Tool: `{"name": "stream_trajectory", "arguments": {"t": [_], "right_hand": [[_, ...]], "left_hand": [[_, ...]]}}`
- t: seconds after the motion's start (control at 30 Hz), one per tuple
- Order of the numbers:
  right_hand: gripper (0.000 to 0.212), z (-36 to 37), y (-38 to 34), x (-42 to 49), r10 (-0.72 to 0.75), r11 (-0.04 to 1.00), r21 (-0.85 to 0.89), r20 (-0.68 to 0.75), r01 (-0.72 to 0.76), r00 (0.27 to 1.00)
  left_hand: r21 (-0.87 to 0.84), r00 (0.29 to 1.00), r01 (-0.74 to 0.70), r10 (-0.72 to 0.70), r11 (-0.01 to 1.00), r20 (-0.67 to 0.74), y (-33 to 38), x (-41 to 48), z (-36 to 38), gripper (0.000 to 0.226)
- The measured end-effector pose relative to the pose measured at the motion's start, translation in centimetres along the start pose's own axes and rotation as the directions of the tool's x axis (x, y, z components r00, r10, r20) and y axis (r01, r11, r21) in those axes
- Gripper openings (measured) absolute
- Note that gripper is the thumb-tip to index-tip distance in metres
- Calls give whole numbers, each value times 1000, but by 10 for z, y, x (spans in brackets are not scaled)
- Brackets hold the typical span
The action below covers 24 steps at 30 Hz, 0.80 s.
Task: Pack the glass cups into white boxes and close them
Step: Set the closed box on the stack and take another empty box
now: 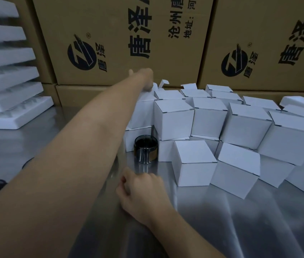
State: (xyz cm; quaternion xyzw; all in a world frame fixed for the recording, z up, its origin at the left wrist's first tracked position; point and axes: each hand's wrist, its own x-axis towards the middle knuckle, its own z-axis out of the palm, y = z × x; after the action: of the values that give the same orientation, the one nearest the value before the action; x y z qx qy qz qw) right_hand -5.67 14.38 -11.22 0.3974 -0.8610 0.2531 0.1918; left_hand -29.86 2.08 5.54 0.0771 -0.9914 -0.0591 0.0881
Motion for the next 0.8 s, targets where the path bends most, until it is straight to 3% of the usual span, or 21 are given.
{"name": "stream_trajectory", "arguments": {"t": [0.17, 0.3, 0.4, 0.53, 0.7, 0.8], "right_hand": [[14, 0, 0, -1, 35, 998, 56, 37, -37, 999], [15, -3, -3, -1, 48, 998, 29, 12, -48, 999], [16, -7, -7, -3, 68, 998, -2, -28, -68, 997], [14, -15, -17, -14, 105, 995, 18, -165, -103, 981], [6, -30, -27, -47, 289, 951, 225, -388, -214, 875], [15, -41, -29, -66, 504, 832, 472, -421, -292, 754]], "left_hand": [[-223, 969, -48, -8, 974, -245, -5, -14, -28, 28], [-440, 909, -138, -63, 887, -412, -6, -51, -54, 29], [-626, 854, -236, -149, 743, -499, -1, -102, -70, 28], [-825, 815, -326, -304, 462, -493, 8, -195, -72, 19], [-752, 709, -493, -299, 438, -639, 1, -307, -48, 28], [-787, 709, -509, -350, 348, -613, -6, -350, -23, 24]]}}
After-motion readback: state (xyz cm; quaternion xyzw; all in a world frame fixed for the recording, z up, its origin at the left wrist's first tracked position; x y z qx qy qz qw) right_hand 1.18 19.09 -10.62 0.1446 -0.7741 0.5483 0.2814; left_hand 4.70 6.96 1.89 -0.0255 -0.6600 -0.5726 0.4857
